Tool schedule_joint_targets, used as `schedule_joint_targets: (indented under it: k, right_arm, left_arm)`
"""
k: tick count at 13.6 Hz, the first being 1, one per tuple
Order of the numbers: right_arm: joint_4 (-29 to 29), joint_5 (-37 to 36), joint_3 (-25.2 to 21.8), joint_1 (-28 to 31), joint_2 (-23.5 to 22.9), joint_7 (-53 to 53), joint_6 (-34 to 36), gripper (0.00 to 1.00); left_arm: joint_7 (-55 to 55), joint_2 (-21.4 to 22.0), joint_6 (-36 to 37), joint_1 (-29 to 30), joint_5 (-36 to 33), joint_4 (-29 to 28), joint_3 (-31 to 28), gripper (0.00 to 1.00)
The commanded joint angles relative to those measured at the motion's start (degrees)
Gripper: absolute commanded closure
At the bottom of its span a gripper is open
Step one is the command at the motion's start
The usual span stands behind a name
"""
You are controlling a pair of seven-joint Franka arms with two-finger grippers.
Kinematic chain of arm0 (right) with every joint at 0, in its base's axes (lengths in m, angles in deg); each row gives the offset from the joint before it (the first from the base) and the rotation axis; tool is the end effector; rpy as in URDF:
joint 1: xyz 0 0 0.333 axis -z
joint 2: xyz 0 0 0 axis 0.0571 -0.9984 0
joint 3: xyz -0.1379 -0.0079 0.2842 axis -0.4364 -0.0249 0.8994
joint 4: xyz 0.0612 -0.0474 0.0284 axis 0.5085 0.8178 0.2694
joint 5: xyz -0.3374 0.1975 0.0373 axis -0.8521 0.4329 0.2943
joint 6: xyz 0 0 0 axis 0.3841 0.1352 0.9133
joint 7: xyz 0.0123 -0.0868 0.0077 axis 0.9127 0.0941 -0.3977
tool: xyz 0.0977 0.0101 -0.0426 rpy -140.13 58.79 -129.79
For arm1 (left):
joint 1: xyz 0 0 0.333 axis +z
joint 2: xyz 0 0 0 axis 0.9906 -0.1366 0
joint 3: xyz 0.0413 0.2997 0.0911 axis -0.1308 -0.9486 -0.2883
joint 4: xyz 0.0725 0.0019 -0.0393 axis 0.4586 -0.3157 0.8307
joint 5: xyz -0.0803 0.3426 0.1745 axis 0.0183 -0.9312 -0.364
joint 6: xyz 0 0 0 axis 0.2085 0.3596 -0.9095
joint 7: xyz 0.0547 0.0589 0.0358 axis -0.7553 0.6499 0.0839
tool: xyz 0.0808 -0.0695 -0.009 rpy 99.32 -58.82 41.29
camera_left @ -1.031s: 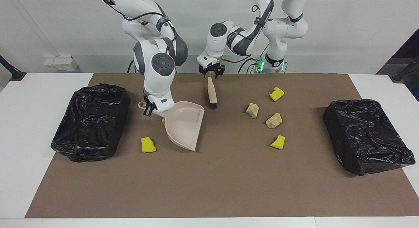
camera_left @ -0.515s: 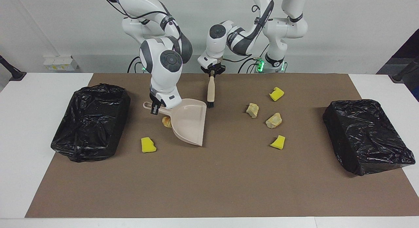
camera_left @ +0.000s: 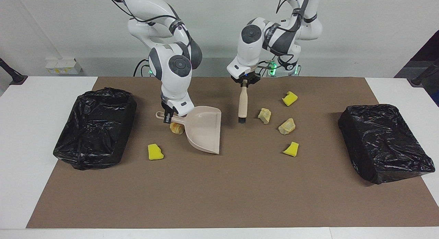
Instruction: Sweep and dump trash in bin
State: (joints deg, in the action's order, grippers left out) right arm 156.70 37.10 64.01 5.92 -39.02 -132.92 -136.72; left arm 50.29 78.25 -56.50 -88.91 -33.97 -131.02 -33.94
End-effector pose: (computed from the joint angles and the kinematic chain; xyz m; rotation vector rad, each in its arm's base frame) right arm 0.5578 0.1973 0.4011 2.1185 2.0850 -0.3830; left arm 0.4168 -0.2829 0.4326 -3.0665 0.4167 0.2992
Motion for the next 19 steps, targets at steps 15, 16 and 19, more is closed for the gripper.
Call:
schedule_joint_targets:
  k: [15, 16, 19]
  right_arm:
    - [4.95, 0.42, 0.41, -8.1, -0.61, 7.72, -6.08, 1.0]
    - [4.95, 0.42, 0.41, -8.1, -0.61, 7.72, -6.08, 1.0]
    - [4.95, 0.33, 0.41, -8.1, -0.61, 7.63, -5.81, 1.0]
  left_arm:
    - [-67.86, -19.5, -14.24, 4.91, -15.46, 19.69, -22.19, 1.0]
    - [-71.28, -19.95, -14.51, 4.91, -18.69, 19.61, -22.19, 1.0]
    - [-73.69, -20.14, -13.63, 4.83, -19.69, 16.38, -22.19, 1.0]
